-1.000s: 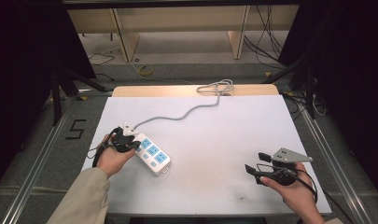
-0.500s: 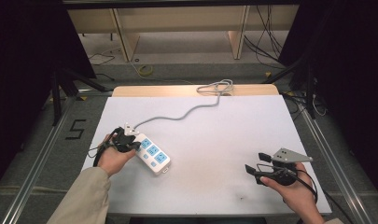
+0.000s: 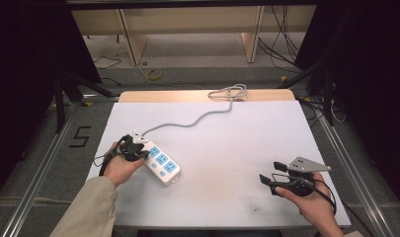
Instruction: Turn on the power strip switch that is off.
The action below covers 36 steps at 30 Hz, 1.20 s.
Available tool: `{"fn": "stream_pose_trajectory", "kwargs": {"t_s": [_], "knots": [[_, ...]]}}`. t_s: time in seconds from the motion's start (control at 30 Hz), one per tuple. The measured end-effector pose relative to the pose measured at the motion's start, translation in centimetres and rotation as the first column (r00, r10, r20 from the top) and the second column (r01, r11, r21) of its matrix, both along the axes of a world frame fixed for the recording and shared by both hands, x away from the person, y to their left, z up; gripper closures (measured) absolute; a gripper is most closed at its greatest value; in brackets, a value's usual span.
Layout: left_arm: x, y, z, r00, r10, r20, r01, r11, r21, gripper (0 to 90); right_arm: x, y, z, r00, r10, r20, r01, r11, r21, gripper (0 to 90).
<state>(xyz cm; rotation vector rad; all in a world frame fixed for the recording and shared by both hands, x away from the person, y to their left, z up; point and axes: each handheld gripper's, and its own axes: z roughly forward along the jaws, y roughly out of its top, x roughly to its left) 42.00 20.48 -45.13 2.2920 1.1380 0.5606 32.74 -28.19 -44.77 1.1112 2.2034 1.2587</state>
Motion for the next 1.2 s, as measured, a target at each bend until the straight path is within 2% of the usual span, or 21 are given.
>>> {"fn": "stream_pose_trajectory", "kwargs": {"t_s": [0.83,1.2], "knots": [[0.37,-0.26,0.22,0.9985,0.028,-0.047,-0.027,0.9996,0.011,89.9,-0.07,-0.04,0.01,1.0,0.003,-0.001,-0.003,1.0,-0.002,28.2],[0.53,-0.67,0.37,0.9976,0.032,-0.061,-0.03,0.9986,0.044,89.9,-0.09,-0.03,0.0,1.0,0.005,-0.004,-0.005,1.0,-0.006,28.2]]}}
